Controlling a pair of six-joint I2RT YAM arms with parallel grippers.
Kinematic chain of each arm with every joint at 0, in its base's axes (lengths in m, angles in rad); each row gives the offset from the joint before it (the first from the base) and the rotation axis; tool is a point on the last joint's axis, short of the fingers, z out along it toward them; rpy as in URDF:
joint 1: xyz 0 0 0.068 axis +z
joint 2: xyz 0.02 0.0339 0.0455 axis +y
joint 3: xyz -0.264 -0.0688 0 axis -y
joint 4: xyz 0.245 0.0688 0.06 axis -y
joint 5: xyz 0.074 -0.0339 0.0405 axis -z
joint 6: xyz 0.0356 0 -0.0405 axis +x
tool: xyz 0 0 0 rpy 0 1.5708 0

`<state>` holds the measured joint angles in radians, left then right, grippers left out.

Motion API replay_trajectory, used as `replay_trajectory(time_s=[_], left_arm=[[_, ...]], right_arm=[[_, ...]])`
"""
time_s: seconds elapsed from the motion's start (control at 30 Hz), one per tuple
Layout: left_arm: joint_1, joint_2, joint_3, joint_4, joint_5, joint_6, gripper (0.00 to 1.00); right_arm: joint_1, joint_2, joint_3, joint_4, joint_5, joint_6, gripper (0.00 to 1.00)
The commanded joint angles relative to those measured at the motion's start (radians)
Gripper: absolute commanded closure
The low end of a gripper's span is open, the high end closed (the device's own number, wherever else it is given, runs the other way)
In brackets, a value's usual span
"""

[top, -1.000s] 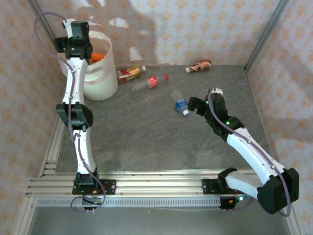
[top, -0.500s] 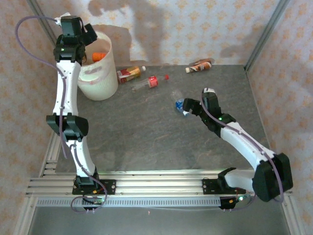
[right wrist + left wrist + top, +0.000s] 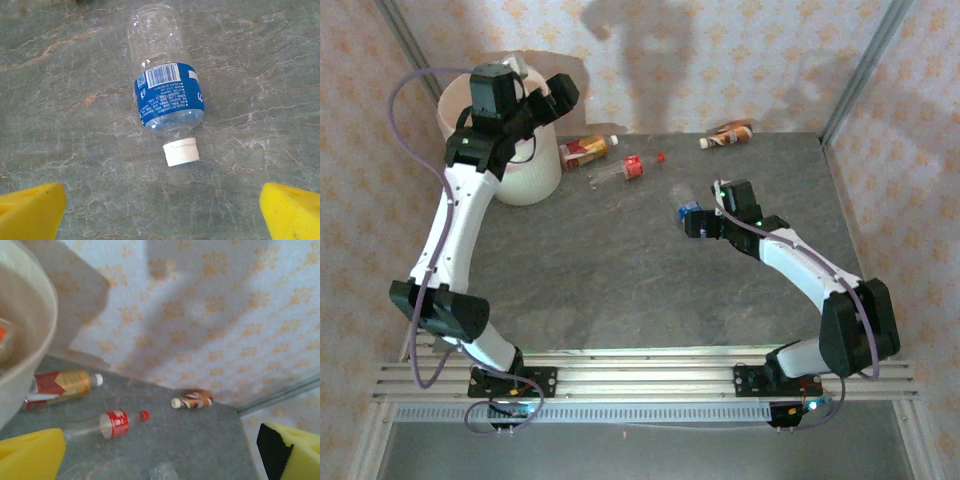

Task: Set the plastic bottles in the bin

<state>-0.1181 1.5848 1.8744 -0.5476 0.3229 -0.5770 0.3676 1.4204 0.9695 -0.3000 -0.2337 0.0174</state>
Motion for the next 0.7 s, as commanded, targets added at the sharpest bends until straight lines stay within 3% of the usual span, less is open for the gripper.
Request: replay_trajectory(time_s=[0.0, 0.23, 0.4, 0.67], left_arm=[[0.007, -0.055, -0.047, 0.051, 0.056, -0.033, 0.0], [0.006, -0.089, -0.079, 0.009, 0.025, 0.012, 0.0], [0.007, -0.119, -0.133, 0.041, 0.014, 0.036, 0.0], [0.006, -0.124, -0.133, 0.016, 0.022, 0.081, 0.0]], right_arm=[[-0.005, 0.077, 0.071, -0.054, -0.031, -0.018, 0.0], [-0.005, 0.28, 0.211, -0.065, -0.073, -0.021, 0.0], [0.001, 0.417, 0.338, -0.145, 0.023, -0.054, 0.01], [0.003, 0.598, 0.51, -0.275, 0.063, -0.126, 0.03]])
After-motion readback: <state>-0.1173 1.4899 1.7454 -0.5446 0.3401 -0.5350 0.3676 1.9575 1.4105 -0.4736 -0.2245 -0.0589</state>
